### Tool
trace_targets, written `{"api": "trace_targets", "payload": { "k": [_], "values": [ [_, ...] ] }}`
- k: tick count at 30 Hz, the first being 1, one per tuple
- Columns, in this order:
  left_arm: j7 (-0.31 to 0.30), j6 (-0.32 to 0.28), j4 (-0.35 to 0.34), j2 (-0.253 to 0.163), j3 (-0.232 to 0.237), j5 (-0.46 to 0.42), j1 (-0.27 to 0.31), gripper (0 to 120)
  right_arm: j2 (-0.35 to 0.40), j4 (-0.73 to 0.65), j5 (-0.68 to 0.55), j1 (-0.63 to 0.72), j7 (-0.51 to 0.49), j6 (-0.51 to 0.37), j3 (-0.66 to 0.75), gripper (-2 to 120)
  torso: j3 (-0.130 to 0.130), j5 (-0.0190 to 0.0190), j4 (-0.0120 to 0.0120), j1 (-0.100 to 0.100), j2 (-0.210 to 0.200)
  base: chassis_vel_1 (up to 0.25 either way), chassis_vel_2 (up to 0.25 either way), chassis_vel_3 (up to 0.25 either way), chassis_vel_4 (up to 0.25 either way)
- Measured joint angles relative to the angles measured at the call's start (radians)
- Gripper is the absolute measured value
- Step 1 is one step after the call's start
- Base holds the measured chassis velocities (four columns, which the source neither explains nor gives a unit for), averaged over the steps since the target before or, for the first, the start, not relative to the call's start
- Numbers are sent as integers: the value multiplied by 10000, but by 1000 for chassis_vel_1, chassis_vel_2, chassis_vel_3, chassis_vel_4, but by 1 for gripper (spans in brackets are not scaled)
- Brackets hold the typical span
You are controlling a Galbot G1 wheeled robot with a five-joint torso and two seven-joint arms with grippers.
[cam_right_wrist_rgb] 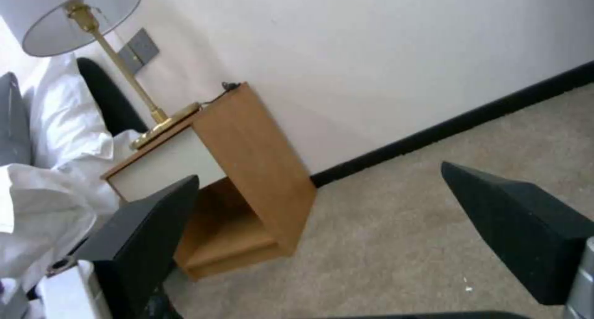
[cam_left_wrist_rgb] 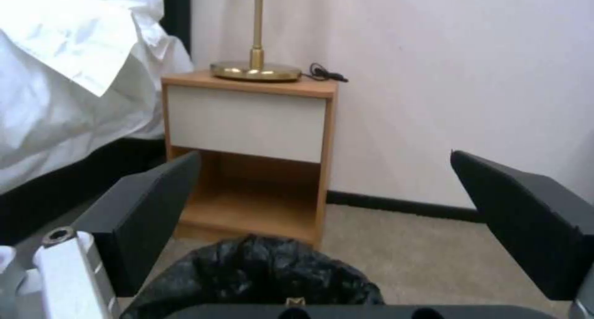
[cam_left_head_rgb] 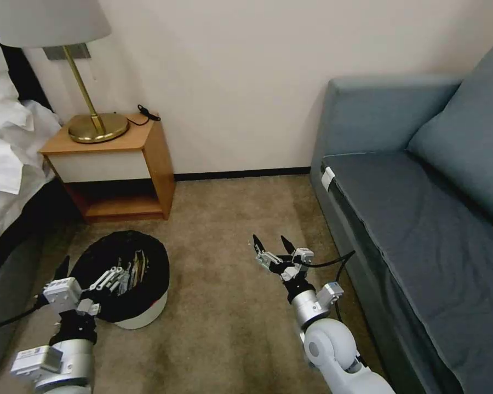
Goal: Pick up the trash bin, then pick up the garbage on the floor and place it into the trash bin.
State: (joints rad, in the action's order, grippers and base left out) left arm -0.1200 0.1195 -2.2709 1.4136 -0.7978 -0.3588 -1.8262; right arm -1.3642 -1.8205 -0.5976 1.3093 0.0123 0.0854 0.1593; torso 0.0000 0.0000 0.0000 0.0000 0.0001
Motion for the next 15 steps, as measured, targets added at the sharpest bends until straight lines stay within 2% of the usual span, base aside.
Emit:
{"api": "trace_targets", "payload": {
  "k": [15],
  "values": [
    [-48, -37, 12, -8, -3, -35, 12, 100, 9, 21, 20, -19, 0, 2, -21, 100, 0, 0, 0, 0, 0, 0, 0, 0, 0]
  ]
}}
